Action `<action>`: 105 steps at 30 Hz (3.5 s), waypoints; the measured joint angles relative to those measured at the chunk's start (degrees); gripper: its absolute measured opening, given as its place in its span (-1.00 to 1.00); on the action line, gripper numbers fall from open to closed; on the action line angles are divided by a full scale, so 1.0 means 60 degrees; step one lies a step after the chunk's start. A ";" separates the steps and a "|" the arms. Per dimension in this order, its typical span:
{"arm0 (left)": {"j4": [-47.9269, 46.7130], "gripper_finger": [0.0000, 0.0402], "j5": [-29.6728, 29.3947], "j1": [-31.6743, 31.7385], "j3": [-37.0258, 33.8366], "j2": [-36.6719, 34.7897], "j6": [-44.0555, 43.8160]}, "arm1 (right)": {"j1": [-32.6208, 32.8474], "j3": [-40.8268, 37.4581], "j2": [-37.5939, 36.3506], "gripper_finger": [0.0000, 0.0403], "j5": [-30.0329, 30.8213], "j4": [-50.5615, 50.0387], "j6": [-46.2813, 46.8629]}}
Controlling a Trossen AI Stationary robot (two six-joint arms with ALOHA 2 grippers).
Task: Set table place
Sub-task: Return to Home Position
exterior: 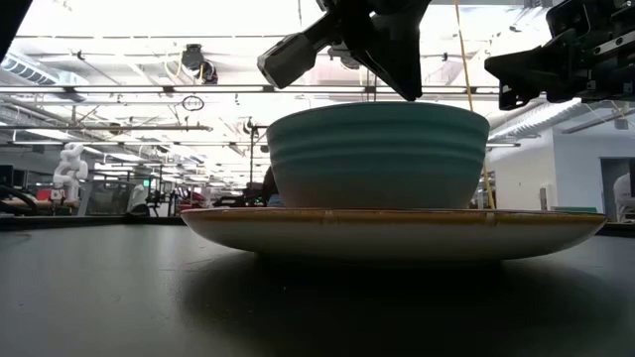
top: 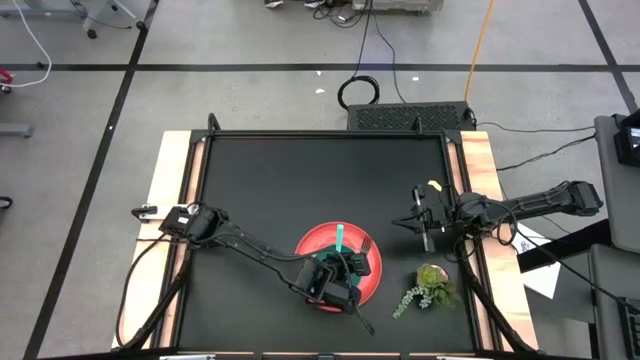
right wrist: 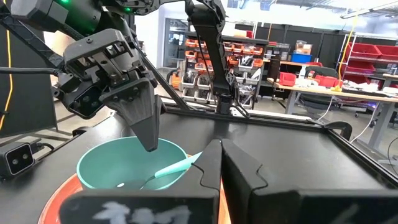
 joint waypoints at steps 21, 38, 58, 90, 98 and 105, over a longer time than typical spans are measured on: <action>0.0008 -0.88 0.0984 0.0055 -0.0015 -0.0909 -0.2240 | -0.0002 -0.0001 -0.0001 -1.00 -0.0002 0.0039 0.0000; 0.0026 -0.88 0.5976 0.1669 -0.0004 -0.3763 -0.9389 | -0.0002 0.0000 0.0003 -1.00 -0.0002 0.0126 0.0011; 0.0816 -0.88 0.8688 0.2688 0.0004 -0.5552 -0.9764 | -0.0004 0.0000 0.0003 -1.00 -0.0004 0.0138 0.0018; 0.2473 -0.88 0.8169 0.3581 -0.4269 -0.9610 -1.0695 | 0.0000 -0.0003 0.0004 -1.00 -0.0007 0.0232 0.0182; 0.3724 -0.88 0.8143 0.3696 -0.6165 -1.0881 -1.0874 | 0.0000 0.0000 0.0086 -1.00 -0.0007 0.0357 0.0259; 0.3826 -0.88 0.8145 0.3702 -0.6640 -1.1469 -1.0910 | 0.0000 -0.0001 0.0139 -1.00 -0.0007 0.0390 0.0259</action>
